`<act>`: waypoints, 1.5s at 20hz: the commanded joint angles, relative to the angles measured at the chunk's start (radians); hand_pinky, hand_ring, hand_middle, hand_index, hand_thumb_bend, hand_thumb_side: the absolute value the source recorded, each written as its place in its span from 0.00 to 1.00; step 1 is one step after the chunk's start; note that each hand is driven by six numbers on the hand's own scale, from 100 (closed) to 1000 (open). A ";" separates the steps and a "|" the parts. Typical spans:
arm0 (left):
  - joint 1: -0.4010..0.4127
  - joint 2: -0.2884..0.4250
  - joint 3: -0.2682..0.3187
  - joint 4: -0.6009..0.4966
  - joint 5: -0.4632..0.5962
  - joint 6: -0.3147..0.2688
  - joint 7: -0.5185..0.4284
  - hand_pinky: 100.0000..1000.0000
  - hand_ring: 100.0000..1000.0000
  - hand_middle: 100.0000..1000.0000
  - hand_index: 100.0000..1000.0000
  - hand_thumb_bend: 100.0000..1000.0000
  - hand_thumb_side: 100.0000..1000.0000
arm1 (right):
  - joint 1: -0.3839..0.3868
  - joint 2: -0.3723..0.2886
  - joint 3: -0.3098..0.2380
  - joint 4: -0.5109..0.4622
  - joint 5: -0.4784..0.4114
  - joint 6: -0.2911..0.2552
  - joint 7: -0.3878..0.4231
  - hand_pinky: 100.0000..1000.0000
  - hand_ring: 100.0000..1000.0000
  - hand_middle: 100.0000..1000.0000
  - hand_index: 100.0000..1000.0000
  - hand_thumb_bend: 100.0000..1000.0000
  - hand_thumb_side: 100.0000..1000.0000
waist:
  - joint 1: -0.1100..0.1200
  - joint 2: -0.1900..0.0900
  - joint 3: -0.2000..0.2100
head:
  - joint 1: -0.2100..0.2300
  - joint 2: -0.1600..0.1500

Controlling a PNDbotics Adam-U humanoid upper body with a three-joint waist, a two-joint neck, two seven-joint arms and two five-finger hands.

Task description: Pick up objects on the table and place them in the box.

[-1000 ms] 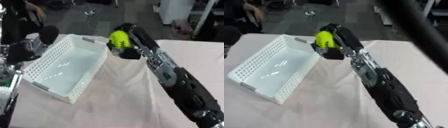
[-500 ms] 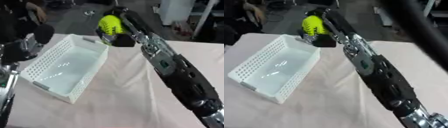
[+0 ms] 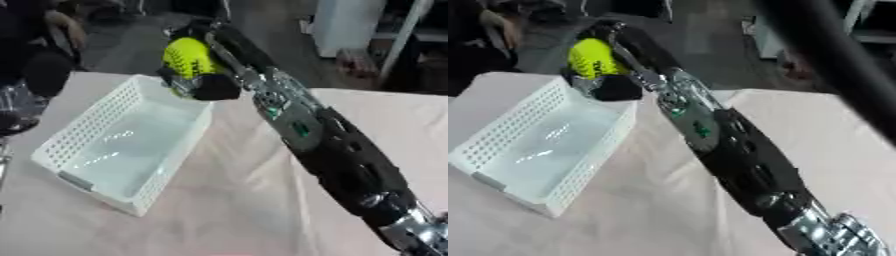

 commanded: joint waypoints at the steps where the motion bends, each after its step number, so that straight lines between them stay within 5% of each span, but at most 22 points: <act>1: -0.038 -0.011 -0.006 -0.013 0.012 -0.002 -0.010 0.59 0.52 0.72 0.69 0.52 0.64 | -0.040 0.002 -0.022 0.014 -0.023 -0.026 -0.011 0.00 0.00 0.00 0.12 0.00 0.60 | -0.003 -0.005 0.017 | -0.025 -0.039; 12: -0.100 -0.046 -0.018 -0.013 -0.002 0.002 -0.023 0.59 0.52 0.72 0.69 0.52 0.64 | -0.052 0.010 -0.053 0.073 -0.076 -0.069 -0.053 0.00 0.00 0.00 0.13 0.00 0.64 | -0.057 0.011 0.075 | -0.057 -0.063; 13: -0.103 -0.047 -0.018 -0.013 -0.002 0.002 -0.024 0.59 0.52 0.72 0.69 0.52 0.64 | -0.052 0.012 -0.055 0.078 -0.088 -0.075 -0.059 0.00 0.00 0.00 0.16 0.00 0.54 | -0.059 0.011 0.077 | -0.056 -0.063; 16: -0.108 -0.051 -0.019 -0.013 -0.002 0.003 -0.027 0.59 0.52 0.72 0.69 0.51 0.64 | -0.053 0.011 -0.057 0.093 -0.106 -0.114 -0.067 0.00 0.00 0.00 0.17 0.00 0.54 | -0.062 0.011 0.082 | -0.053 -0.063; 17: -0.110 -0.052 -0.019 -0.013 -0.002 0.003 -0.028 0.59 0.52 0.72 0.69 0.51 0.64 | -0.052 0.013 -0.057 0.100 -0.108 -0.127 -0.063 0.00 0.00 0.17 0.30 0.00 0.63 | -0.062 0.011 0.085 | -0.052 -0.063; 18: -0.111 -0.052 -0.018 -0.013 -0.001 0.003 -0.029 0.59 0.52 0.72 0.69 0.51 0.64 | -0.050 0.013 -0.053 0.110 -0.106 -0.144 -0.044 0.00 0.00 0.21 0.33 0.00 0.64 | -0.062 0.011 0.086 | -0.051 -0.063; 19: -0.111 -0.052 -0.018 -0.013 -0.001 0.004 -0.029 0.59 0.52 0.72 0.69 0.51 0.64 | -0.050 0.012 -0.049 0.118 -0.094 -0.157 -0.018 0.06 0.37 0.56 0.65 0.08 0.77 | -0.062 0.011 0.087 | -0.050 -0.063; 20: -0.111 -0.051 -0.018 -0.013 -0.001 0.004 -0.030 0.59 0.52 0.72 0.69 0.51 0.64 | -0.050 0.010 -0.047 0.122 -0.075 -0.168 0.014 0.00 0.26 0.49 0.59 0.04 0.74 | -0.062 0.011 0.086 | -0.049 -0.063; 21: -0.111 -0.050 -0.018 -0.013 -0.001 0.004 -0.032 0.59 0.52 0.72 0.69 0.51 0.64 | -0.049 0.010 -0.048 0.125 -0.059 -0.175 0.043 0.58 0.70 0.80 0.83 0.21 0.88 | -0.062 0.010 0.085 | -0.048 -0.063; 23: -0.109 -0.049 -0.019 -0.013 -0.001 0.004 -0.035 0.59 0.52 0.72 0.69 0.51 0.64 | -0.048 0.010 -0.051 0.128 -0.042 -0.186 0.101 0.73 0.83 0.87 0.88 0.24 0.92 | -0.062 0.010 0.083 | -0.043 -0.064; 30: -0.109 -0.046 -0.021 -0.013 0.000 0.003 -0.038 0.59 0.52 0.72 0.69 0.51 0.64 | -0.047 0.005 -0.065 0.114 -0.041 -0.201 0.161 0.75 0.85 0.90 0.91 0.29 0.97 | -0.061 0.011 0.081 | -0.032 -0.066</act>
